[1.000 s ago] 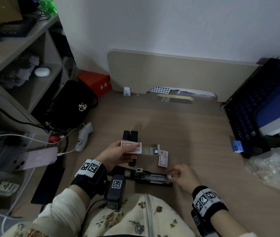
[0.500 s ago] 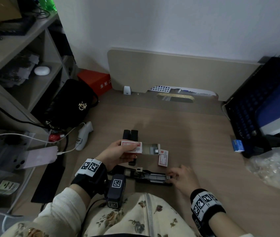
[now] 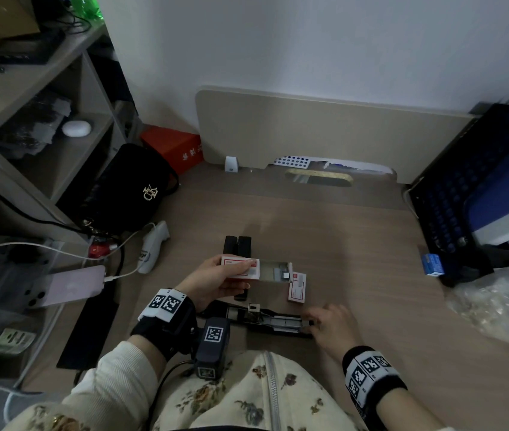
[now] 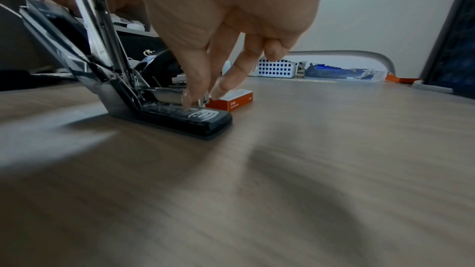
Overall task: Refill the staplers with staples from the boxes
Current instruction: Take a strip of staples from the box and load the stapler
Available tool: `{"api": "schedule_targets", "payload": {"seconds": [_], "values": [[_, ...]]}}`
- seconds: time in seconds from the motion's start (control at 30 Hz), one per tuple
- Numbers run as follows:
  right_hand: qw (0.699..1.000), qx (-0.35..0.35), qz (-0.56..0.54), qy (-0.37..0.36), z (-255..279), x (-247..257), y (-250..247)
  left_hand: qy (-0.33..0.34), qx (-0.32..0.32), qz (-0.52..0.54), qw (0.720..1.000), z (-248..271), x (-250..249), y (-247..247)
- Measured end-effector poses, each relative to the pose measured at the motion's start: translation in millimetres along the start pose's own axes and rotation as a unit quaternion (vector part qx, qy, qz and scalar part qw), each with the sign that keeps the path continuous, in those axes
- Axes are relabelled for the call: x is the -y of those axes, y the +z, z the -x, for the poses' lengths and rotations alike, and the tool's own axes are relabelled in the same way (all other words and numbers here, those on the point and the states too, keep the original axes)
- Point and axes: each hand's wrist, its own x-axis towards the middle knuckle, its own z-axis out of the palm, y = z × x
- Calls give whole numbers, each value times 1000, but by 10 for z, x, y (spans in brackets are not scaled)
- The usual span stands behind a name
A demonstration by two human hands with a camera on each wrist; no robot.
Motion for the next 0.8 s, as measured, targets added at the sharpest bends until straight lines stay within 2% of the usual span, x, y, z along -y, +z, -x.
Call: {"api": "schedule_targets", "payload": {"seconds": [0.2, 0.4, 0.5, 0.6, 0.73, 0.8], "values": [[1000, 3, 31, -2, -29, -10, 82, 1, 2, -3, 1000, 7, 5, -10], [1000, 7, -10, -11, -39, -25, 112, -3, 1, -1, 1000, -6, 0, -12], [999, -14, -36, -37, -3, -92, 61, -4, 1, 1, 1000, -13, 2, -2], [993, -68, -45, -82, 39, -203, 69, -4, 1, 2, 1000, -7, 2, 12], [995, -15, -9, -100, 63, -197, 114, -7, 8, -3, 1000, -4, -2, 8], [994, -14, 0, -111, 69, -182, 130, -7, 8, 1, 1000, -8, 3, 8]]}}
